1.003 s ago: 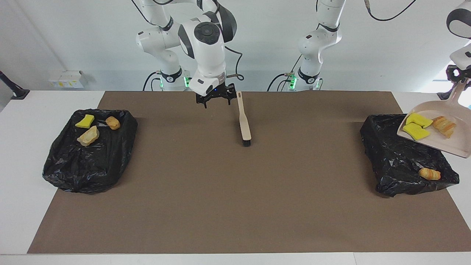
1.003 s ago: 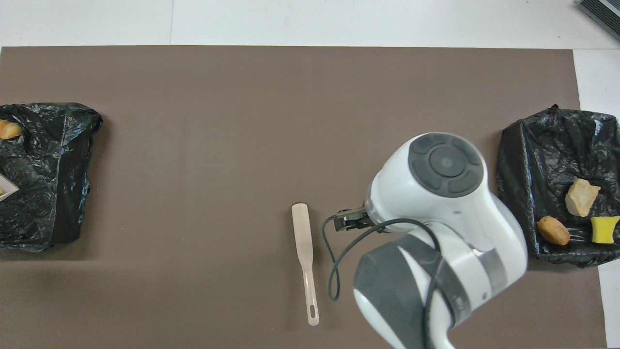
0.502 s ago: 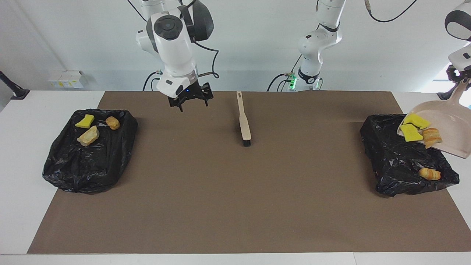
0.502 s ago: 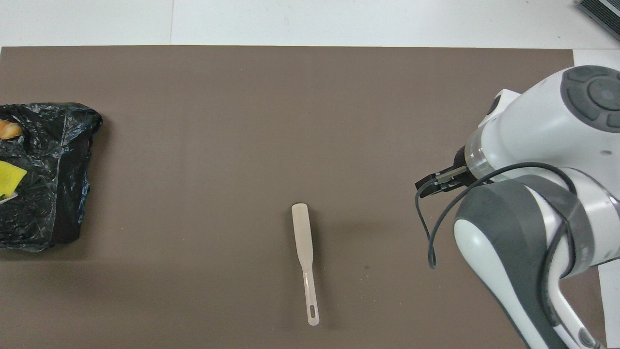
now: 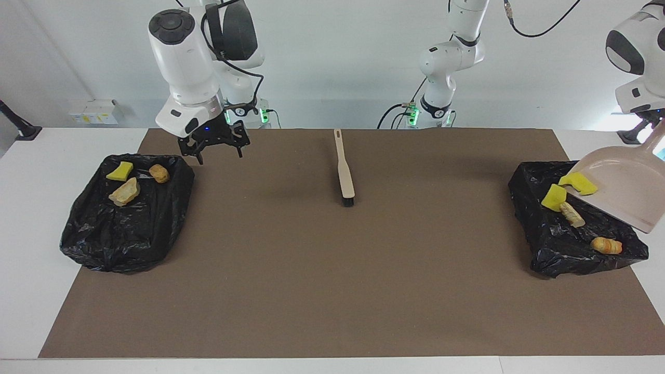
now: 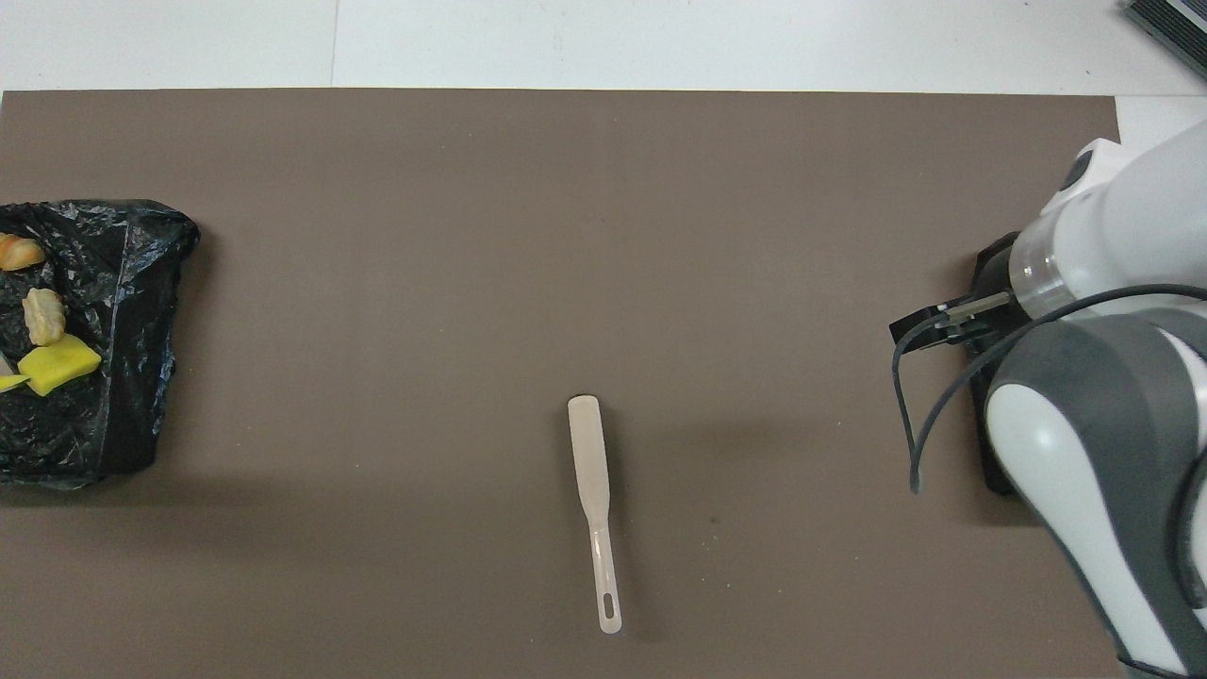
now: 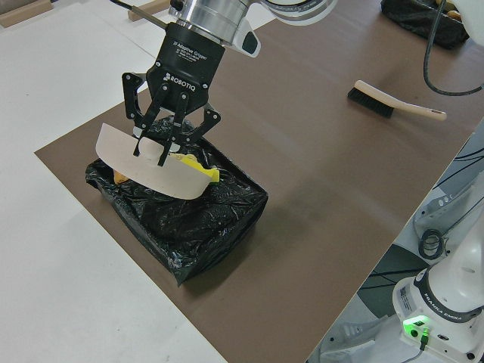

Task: Sweep and dump trash in bin
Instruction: 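Lay the brush on the mat with the right gripper and withdraw, then bring the dustpan back with the left gripper toward the brush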

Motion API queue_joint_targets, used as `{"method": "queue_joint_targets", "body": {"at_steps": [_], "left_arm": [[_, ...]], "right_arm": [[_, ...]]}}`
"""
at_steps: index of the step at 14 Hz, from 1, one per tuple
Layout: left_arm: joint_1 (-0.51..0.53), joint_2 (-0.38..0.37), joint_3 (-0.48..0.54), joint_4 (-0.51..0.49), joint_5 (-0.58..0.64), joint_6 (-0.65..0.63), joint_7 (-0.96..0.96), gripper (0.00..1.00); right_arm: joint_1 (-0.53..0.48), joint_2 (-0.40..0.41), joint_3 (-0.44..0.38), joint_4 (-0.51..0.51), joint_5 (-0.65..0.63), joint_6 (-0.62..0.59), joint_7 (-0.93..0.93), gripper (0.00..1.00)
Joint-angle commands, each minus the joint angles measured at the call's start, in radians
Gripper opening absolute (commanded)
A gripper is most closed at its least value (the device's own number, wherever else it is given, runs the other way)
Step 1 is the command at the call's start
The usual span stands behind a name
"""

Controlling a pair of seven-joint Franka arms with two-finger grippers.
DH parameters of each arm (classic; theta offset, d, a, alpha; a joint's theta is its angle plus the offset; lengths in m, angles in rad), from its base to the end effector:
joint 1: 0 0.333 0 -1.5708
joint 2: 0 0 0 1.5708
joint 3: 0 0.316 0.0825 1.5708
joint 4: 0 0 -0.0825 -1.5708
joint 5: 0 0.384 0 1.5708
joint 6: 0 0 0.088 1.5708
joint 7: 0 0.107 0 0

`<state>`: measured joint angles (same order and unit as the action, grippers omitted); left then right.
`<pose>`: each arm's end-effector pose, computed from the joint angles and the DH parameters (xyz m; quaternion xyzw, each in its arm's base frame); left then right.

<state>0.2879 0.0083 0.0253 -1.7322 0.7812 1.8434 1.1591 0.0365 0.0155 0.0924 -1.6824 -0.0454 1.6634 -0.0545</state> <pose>0.5345 0.2318 0.5901 -0.8078 0.4552 0.2143 0.3073 0.5589 0.0676 0.5710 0.9952 0.0940 -0.0164 0.0225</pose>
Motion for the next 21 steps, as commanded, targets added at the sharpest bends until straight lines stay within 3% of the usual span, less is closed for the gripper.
{"method": "queue_joint_targets", "body": {"at_steps": [1, 3, 6, 10, 16, 21], "left_arm": [[-0.05, 0.041, 0.01, 0.075, 0.148, -0.004, 0.037, 0.0], [-0.105, 0.085, 0.01, 0.172, 0.178, -0.067, 0.062, 0.0], [-0.134, 0.108, 0.008, 0.217, 0.162, -0.147, 0.06, 0.0], [-0.13, 0.084, 0.025, 0.27, -0.096, -0.237, 0.025, 0.0], [-0.156, 0.01, -0.004, 0.261, -0.317, -0.392, -0.362, 0.0], [-0.249, -0.047, -0.015, 0.166, -0.454, -0.412, -0.456, 0.0]], "right_arm": [[-0.05, -0.023, -0.045, 0.004, 0.06, -0.019, 0.06, 1.0], [-0.056, -0.029, -0.089, 0.004, 0.105, -0.022, 0.064, 1.0], [-0.056, -0.037, -0.097, 0.044, 0.091, -0.066, 0.067, 1.0], [-0.055, -0.08, -0.082, 0.032, 0.079, -0.119, 0.111, 1.0], [-0.055, -0.084, -0.083, 0.033, 0.087, -0.122, 0.117, 1.0], [-0.047, -0.097, -0.08, 0.036, 0.084, -0.119, 0.114, 1.0]]}}
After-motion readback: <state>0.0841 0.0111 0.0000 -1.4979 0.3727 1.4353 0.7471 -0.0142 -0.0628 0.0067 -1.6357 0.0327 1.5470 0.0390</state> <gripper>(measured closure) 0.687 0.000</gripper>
